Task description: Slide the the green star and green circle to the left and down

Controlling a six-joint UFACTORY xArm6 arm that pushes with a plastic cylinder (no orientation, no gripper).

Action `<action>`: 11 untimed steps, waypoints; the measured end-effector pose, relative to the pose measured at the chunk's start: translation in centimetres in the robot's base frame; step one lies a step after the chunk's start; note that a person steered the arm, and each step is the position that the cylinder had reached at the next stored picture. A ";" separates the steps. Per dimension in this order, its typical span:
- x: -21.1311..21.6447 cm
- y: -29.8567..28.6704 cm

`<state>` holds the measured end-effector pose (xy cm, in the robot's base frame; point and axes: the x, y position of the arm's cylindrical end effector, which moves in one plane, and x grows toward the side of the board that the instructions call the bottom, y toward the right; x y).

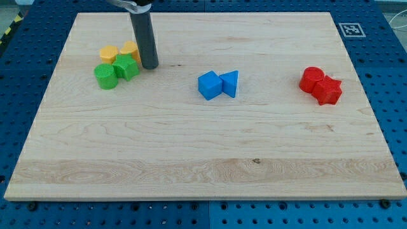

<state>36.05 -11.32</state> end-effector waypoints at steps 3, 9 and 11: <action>0.8 -2.8; 1.6 -5.4; 2.7 -6.5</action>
